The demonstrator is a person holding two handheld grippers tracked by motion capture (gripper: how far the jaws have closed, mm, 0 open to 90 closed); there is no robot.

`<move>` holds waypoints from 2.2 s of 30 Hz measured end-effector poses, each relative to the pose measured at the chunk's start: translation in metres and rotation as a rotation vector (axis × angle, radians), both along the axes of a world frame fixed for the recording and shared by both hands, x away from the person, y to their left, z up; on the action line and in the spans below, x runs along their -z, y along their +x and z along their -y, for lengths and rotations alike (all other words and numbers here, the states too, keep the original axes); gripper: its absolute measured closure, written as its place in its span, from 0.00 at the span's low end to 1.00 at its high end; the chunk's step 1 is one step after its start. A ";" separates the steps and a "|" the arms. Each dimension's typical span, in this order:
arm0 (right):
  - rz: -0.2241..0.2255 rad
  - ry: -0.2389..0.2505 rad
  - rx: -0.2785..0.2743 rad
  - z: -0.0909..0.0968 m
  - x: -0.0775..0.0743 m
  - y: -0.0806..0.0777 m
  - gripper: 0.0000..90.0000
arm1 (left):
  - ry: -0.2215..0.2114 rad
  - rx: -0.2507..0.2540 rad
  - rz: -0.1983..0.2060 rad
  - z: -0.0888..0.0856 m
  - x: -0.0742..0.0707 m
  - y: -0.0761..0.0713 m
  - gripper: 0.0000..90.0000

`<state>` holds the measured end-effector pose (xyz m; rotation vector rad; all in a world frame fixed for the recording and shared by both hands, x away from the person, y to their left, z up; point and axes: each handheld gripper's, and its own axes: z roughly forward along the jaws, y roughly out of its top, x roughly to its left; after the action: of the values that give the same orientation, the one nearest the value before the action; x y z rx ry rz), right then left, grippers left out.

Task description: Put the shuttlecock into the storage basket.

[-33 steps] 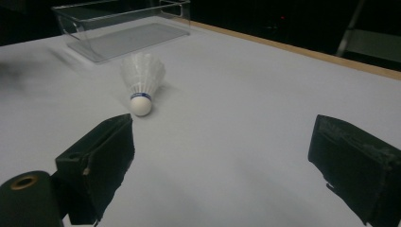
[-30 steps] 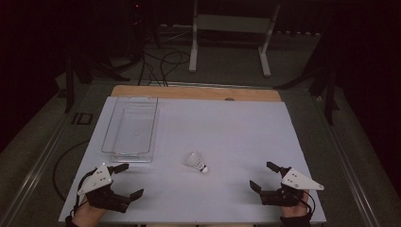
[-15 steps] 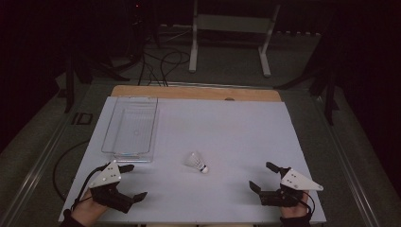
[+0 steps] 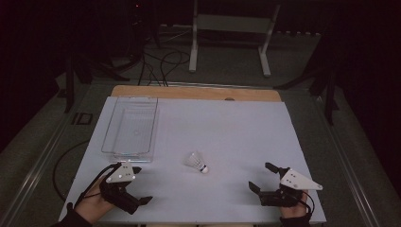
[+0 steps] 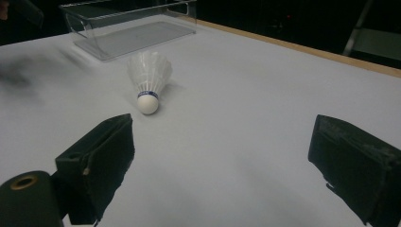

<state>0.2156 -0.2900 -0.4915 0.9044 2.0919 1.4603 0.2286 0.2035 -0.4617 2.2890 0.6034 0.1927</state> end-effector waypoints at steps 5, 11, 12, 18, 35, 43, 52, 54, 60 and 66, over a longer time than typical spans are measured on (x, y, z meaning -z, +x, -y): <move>-0.005 0.001 -0.001 0.000 0.000 0.000 0.09 | 0.020 0.010 -0.015 0.004 -0.003 0.003 0.00; -0.010 -0.006 -0.003 -0.001 0.001 0.001 0.09 | 0.062 0.022 -0.047 0.010 -0.006 0.008 0.00; -0.010 -0.006 -0.003 -0.001 0.001 0.001 0.09 | 0.062 0.022 -0.047 0.010 -0.006 0.008 0.00; -0.013 -0.002 -0.003 0.000 0.001 0.001 0.09 | 0.068 0.061 -0.080 0.019 -0.010 0.010 0.00; -0.024 -0.007 -0.006 -0.001 0.002 0.001 0.09 | 0.160 0.112 -0.114 0.038 -0.019 0.021 0.00; -0.030 -0.009 -0.013 -0.002 0.002 0.001 0.09 | 0.177 0.128 -0.106 0.041 -0.023 0.026 0.00; -0.027 -0.010 -0.014 -0.001 0.001 0.001 0.09 | 0.170 0.172 -0.131 0.052 -0.025 0.033 0.00; -0.026 -0.012 -0.014 -0.002 0.001 0.001 0.09 | 0.169 0.174 -0.135 0.054 -0.026 0.036 0.00; -0.032 -0.012 -0.016 -0.002 0.002 0.001 0.09 | 0.182 0.170 -0.170 0.062 -0.027 0.043 0.00; -0.033 -0.012 -0.017 -0.002 0.002 0.001 0.09 | 0.227 0.192 -0.180 0.071 -0.028 0.048 0.00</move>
<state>0.2166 -0.2880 -0.4932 0.9151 2.1349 1.4489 0.2769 0.1330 -0.4339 2.5873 0.4667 -0.0404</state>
